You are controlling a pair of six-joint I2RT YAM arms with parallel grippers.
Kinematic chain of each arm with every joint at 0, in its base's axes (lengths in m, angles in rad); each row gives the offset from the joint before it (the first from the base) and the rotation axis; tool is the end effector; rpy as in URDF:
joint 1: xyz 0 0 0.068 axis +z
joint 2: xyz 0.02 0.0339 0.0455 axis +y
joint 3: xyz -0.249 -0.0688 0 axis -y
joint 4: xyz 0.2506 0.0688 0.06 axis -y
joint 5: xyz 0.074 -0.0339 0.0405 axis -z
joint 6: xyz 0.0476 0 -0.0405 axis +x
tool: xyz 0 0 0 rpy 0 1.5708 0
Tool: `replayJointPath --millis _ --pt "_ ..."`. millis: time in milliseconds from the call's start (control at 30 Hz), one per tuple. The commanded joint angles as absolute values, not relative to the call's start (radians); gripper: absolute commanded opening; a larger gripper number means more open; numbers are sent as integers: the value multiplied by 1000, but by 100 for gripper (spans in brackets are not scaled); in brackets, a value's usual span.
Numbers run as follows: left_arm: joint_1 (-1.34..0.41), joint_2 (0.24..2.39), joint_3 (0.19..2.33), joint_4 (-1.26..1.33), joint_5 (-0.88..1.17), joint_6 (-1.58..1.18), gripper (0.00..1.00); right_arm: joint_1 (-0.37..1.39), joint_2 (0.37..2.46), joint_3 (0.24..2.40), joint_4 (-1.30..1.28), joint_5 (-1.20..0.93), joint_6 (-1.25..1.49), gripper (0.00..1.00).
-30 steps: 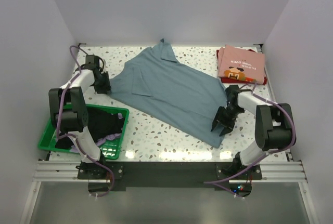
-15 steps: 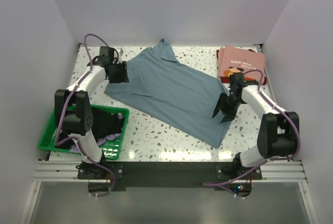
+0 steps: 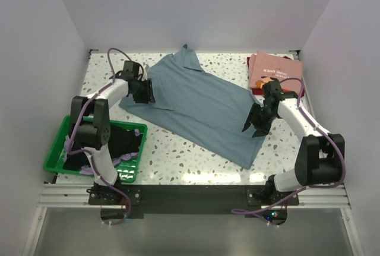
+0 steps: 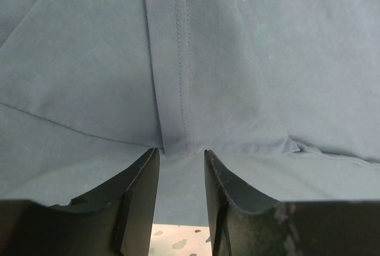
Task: Fold and stack the t-shirts
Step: Fold the tshirt
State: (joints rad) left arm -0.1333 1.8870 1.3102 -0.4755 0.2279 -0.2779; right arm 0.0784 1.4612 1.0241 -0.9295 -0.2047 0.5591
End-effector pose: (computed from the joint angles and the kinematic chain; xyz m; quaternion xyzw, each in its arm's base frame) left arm 0.3949 -0.0638 0.1592 -0.0403 0.9599 -0.1596 0.2269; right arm 0.2681 0.0308 0.1912 0.2254 0.9636 0.1283 0.0644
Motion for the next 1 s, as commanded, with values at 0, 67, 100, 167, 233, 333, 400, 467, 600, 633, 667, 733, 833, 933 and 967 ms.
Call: replayJointPath --millis 0,67,100,167,233,333,400,467,600,633,667,733,833,933,967 --pt "-133 1899 1286 -405 247 -288 40 83 1417 1012 -934 -225 569 53" --pt "-135 1907 1282 -400 242 -291 37 83 1417 1015 -939 -227 566 53" --pt "-135 1914 1284 -399 241 -291 37 83 1420 1015 -940 -227 565 53" --pt "-135 1925 1289 -400 233 -298 36 84 1424 1020 -943 -229 561 53" --pt "-137 1931 1293 -408 229 -296 36 83 1427 1025 -945 -232 558 53" --pt "-141 1940 1295 -405 229 -296 36 83 1433 1031 -942 -239 558 53" --pt "-146 1947 1292 -394 235 -295 36 83 1433 1032 -942 -239 558 53" --pt "-152 1957 1292 -391 236 -293 36 83 1433 1032 -946 -241 555 53" --pt "-153 1951 1295 -390 230 -296 23 84 1424 1034 -954 -236 551 53" --pt "-153 1948 1293 -390 230 -296 21 84 1420 1032 -954 -236 551 53" --pt "-153 1944 1295 -390 229 -301 19 83 1411 1029 -953 -236 552 53" --pt "-153 1942 1305 -394 232 -304 15 83 1405 1012 -943 -241 558 53" --pt "-155 1936 1330 -406 239 -314 6 83 1393 986 -933 -248 566 53" --pt "-163 1919 1356 -411 249 -322 0 83 1387 976 -933 -247 565 53" --pt "-164 1913 1371 -411 249 -325 0 83 1387 976 -937 -247 561 53"
